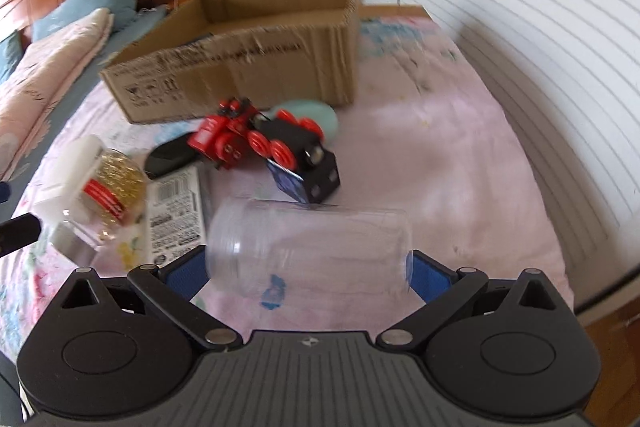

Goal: Organize rigid objects
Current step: 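Grasp the clear plastic jar with the right tool while the left reaches the white container, then grasp the white translucent container with the left tool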

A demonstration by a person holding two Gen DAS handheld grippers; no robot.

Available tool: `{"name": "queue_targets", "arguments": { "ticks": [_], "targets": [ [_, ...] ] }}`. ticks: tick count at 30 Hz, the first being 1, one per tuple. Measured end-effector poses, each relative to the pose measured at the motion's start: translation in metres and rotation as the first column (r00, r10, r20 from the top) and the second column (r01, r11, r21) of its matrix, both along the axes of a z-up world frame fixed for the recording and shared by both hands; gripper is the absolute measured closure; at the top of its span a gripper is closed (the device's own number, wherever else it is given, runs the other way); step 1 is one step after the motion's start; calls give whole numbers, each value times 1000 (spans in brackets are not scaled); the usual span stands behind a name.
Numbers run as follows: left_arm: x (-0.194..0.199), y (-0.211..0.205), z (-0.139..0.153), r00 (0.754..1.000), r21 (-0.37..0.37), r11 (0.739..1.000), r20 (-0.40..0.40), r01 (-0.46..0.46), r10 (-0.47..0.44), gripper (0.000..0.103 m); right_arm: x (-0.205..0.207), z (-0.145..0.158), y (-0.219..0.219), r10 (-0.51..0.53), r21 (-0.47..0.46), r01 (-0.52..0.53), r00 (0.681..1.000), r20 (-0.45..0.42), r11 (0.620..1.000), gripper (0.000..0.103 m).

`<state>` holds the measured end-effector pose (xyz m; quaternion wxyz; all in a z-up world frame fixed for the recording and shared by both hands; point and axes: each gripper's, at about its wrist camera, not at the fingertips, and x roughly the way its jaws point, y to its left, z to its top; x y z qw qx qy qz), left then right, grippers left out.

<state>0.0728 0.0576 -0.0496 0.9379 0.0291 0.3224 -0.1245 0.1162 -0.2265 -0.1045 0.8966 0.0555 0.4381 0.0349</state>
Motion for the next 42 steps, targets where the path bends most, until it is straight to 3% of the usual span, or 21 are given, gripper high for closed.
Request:
{"name": "queue_targets", "arguments": {
  "ticks": [2,7,12,18,23,26,34,38,42],
  "targets": [
    [1,1,-1,1000,-2,1000,-6,-3,3,1,1,-5,2,-16,-18,16,1000,-3,1000,0],
    [8,4,-6,999,7,999,-39,34,-34,1,-2,-14,20,13,-163,-9,1000,24,987,0],
    [25,13,3,994,8,994,-43,105,-105,1,-6,-15,16,20,-155,-10,998,62,988,0],
    [78,16,8,980,-12,981,-43,194,-194,1,-9,-16,16,16,-154,-3,996,87,988,0],
    [120,12,-12,952,-36,966,-165,255,-258,0,-8,-16,17,11,-155,2,997,80,988,0],
    [127,21,-17,927,-146,952,-227,269,-297,1,-8,-16,17,12,-155,0,997,77,988,0],
    [95,44,-14,875,-200,929,-319,312,-363,1,-10,-17,16,17,-155,-4,996,85,988,0],
    [72,44,-14,876,-156,930,-315,332,-365,1,-11,-17,16,18,-155,-4,996,91,988,0],
    [53,31,-16,906,-14,936,-244,353,-345,1,-12,-18,16,18,-155,-5,996,87,988,0]
  ]
}}
